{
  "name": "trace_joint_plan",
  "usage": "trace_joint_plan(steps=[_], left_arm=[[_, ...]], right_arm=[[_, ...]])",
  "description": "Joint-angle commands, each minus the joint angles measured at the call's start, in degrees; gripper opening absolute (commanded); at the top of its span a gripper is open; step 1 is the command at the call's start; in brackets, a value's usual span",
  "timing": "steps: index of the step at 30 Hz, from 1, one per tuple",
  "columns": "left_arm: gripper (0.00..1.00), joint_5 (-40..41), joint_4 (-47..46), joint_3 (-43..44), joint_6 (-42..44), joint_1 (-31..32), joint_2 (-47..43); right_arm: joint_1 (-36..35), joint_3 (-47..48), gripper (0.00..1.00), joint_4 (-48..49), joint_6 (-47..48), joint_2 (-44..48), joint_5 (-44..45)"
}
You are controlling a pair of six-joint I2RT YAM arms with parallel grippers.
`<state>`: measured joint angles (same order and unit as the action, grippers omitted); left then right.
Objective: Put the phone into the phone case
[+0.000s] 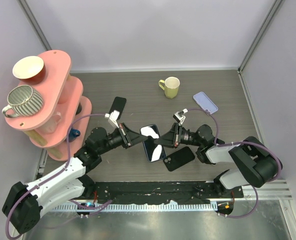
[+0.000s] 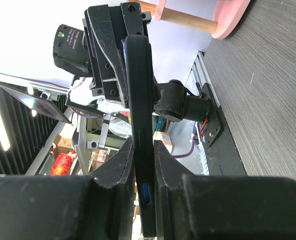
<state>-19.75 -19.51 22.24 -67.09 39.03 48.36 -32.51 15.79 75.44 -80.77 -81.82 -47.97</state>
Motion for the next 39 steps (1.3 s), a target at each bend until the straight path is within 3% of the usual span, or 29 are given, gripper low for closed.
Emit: trace_joint_plan(steps=[1,2,6,9,13,16,21,24,28,31,32,35,37,39], left_arm=[[0.00,-1.3,-0.9,0.4,5.1,0.2,-0.9],[0.00,-1.8,-1.0,0.4,5.2,0.1,-0.7],[0.40,-1.9,1.1,1.2,5.8,0.1,-1.4],[0.55,-0.4,2.0,0.9,5.8,0.1,-2.7],[0.57,-0.8,-1.7,-0.2,4.1,0.1,-2.7],[0.45,-2.7,-6.4,-1.0,2.1,0.1,-0.7],[0.01,-4.5,-5.9,0.3,2.7,0.1,2.0],[0.00,-5.0,-2.0,1.7,5.6,0.1,2.2],[0.00,-5.0,0.2,2.3,6.9,0.0,1.7],[0.00,-6.2,-0.9,2.4,6.2,0.1,2.0],[0.04,-6.7,-1.1,2.5,6.1,0.1,2.3],[0.38,-7.6,-1.1,2.5,5.8,0.1,2.2],[0.50,-7.8,-1.6,1.9,5.0,0.1,1.8],[0.52,-8.1,-5.6,-0.2,3.4,0.1,1.8]], right_arm=[[-0.6,0.2,0.13,20.0,-2.3,-0.4,-1.0],[-0.7,0.5,0.09,20.0,-2.2,-0.4,-1.2],[-0.7,0.6,0.01,20.0,-2.5,2.2,-1.3],[-0.7,0.6,0.01,20.0,-3.2,3.4,-1.6],[-0.7,0.3,0.01,20.0,-3.7,4.6,-1.4],[-0.7,0.2,0.01,20.0,-3.8,4.7,-1.4],[-0.7,0.3,0.18,20.0,-4.0,3.9,-1.6],[-0.7,0.7,0.30,20.0,-4.4,3.8,-1.6],[-0.8,2.2,0.34,20.0,-4.7,3.4,-1.5],[-0.8,3.0,0.19,20.0,-4.8,2.9,-1.3],[-0.8,3.1,0.09,19.9,-4.8,3.0,-1.0],[-0.8,3.3,0.01,20.0,-4.7,4.3,0.8],[-0.8,3.5,0.01,19.9,-4.8,5.2,1.8],[-0.8,4.0,0.01,19.8,-4.7,5.1,3.0]])
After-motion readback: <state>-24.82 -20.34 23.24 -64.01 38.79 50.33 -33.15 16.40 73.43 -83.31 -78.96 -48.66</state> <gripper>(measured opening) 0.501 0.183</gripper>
